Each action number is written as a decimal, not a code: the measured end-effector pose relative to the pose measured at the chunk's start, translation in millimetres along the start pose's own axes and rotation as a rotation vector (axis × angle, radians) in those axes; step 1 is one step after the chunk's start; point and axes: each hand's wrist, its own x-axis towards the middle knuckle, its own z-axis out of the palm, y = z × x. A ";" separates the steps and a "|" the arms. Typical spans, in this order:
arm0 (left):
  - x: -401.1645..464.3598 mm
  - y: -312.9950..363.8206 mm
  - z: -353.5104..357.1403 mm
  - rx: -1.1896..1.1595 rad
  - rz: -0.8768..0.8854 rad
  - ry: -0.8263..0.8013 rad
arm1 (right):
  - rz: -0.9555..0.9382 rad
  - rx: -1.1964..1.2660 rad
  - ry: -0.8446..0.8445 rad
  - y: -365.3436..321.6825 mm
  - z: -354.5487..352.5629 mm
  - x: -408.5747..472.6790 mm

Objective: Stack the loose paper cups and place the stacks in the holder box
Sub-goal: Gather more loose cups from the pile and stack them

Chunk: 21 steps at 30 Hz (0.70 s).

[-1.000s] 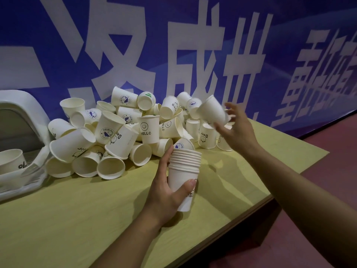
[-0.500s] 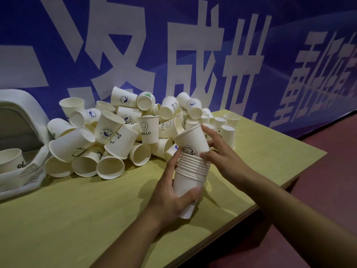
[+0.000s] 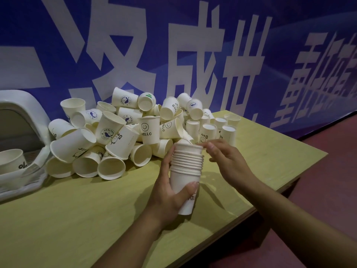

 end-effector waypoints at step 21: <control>0.8 2.4 -1.4 -0.054 0.002 0.064 | 0.235 -0.906 0.150 87.8 -52.1 99.9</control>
